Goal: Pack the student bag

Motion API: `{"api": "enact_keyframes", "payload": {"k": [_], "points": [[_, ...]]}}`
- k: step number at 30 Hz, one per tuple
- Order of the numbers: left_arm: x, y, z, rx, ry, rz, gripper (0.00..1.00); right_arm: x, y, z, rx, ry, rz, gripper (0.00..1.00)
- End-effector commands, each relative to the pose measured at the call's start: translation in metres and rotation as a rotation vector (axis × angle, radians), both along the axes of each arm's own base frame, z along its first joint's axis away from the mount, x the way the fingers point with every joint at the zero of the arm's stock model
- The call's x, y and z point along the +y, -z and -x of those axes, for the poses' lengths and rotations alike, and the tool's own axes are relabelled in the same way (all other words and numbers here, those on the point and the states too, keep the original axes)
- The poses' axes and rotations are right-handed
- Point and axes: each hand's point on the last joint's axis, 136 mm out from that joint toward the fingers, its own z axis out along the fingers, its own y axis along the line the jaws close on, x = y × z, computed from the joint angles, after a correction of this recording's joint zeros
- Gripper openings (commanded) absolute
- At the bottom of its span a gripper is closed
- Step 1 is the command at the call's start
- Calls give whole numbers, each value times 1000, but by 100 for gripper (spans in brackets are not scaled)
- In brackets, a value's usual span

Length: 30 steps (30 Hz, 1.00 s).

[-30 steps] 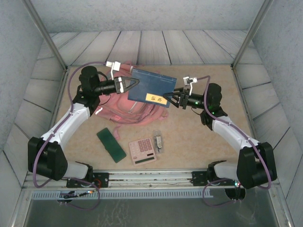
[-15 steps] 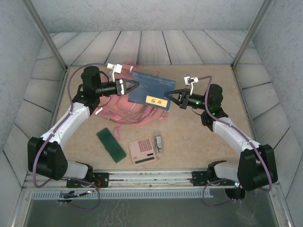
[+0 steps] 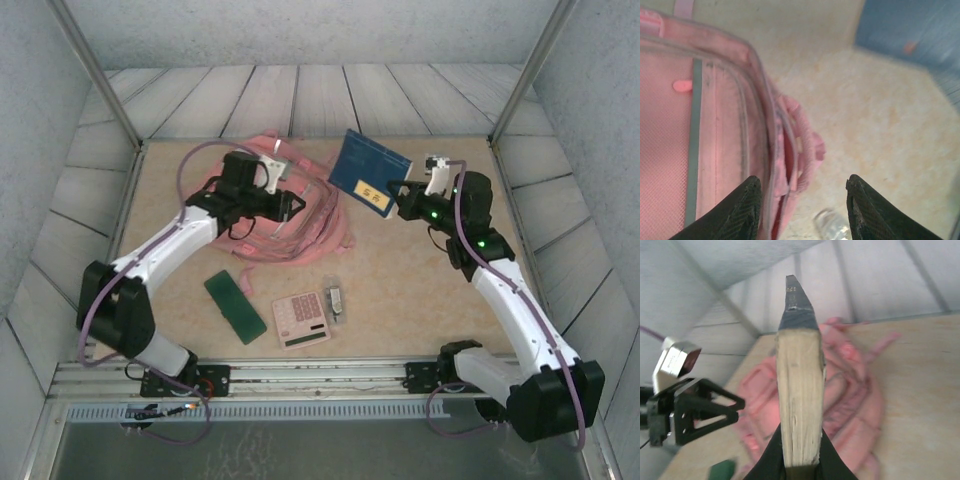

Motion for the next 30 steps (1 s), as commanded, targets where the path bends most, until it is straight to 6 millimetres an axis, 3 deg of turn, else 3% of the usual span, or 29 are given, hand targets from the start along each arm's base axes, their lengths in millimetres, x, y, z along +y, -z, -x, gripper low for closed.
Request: {"api": "enact_keyframes", "payload": {"k": [1,5,11,17,24,28,30], "points": [[-8,28,-12,-26,-1,-138,48,-47,19,8,78,214,202,0],[-29,58,-21,6,21,-213,47,-53,23,15,86,231,229,0],[-39,89,-29,89,38,-315,45,-49,33,17,98,208,217,0],[-43,110,-22,167,45,-324,40,-43,43,14,107,179,200,0],[-58,121,-8,272,109,-251,29,-36,54,12,129,144,184,0],[-59,119,-11,279,93,-255,9,-33,61,14,145,128,175,0],[-54,110,-17,259,67,-273,5,-30,62,15,149,110,170,0]]}}
